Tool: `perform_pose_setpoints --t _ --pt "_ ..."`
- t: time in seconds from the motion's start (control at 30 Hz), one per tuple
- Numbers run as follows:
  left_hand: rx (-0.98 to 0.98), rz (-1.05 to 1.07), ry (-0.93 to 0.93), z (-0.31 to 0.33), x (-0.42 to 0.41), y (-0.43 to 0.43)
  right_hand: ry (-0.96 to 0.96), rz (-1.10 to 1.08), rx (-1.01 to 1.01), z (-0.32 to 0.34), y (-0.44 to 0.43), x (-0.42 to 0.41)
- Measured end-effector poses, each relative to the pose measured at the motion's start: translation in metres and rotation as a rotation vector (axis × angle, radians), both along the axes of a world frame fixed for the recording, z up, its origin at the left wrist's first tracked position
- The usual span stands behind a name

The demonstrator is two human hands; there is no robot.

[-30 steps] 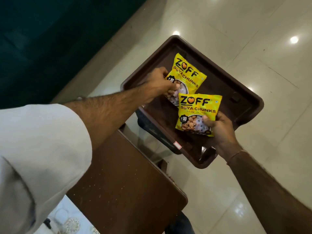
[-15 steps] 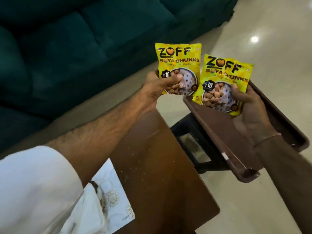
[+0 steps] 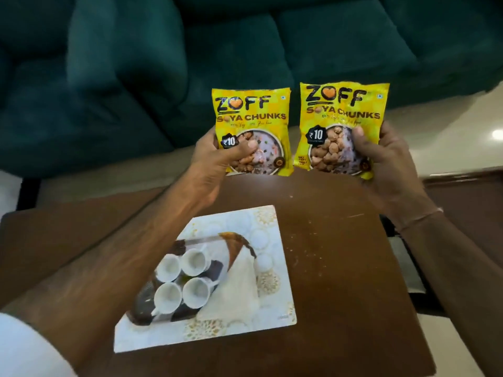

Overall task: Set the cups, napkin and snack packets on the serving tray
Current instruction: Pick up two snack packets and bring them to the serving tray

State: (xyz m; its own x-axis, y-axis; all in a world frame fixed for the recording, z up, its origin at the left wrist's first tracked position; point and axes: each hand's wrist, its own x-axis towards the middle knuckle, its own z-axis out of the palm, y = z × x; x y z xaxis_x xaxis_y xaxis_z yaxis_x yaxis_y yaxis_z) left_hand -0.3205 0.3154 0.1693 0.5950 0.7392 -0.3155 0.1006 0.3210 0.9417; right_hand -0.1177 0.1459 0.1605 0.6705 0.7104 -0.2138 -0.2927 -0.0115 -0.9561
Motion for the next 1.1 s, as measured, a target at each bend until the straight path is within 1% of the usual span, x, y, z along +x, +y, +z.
perform_pose_setpoints --t 0.27,0.4,0.53,0.63,0.83,0.97,1.1 --pt "-0.048 0.178 0.077 -0.027 -0.172 0.035 0.052 0.194 -0.042 -0.036 0.061 -0.113" --pt "-0.099 0.256 0.117 -0.053 -0.245 0.034 0.076 0.273 -0.084 -0.064 0.065 -0.159" --pt "-0.120 0.299 0.212 -0.088 -0.299 0.025 0.053 0.278 -0.176 -0.097 0.051 -0.190" --pt "-0.146 0.304 0.302 -0.118 -0.332 0.014 0.067 0.268 -0.282 -0.125 0.031 -0.205" --pt "-0.274 0.304 0.428 -0.173 -0.378 -0.007 0.073 0.246 -0.442 -0.164 -0.010 -0.222" --pt "-0.312 0.272 0.486 -0.193 -0.391 -0.012 0.063 0.199 -0.503 -0.179 -0.029 -0.223" --pt "-0.296 0.230 0.518 -0.203 -0.395 -0.011 0.026 0.195 -0.548 -0.185 -0.042 -0.219"
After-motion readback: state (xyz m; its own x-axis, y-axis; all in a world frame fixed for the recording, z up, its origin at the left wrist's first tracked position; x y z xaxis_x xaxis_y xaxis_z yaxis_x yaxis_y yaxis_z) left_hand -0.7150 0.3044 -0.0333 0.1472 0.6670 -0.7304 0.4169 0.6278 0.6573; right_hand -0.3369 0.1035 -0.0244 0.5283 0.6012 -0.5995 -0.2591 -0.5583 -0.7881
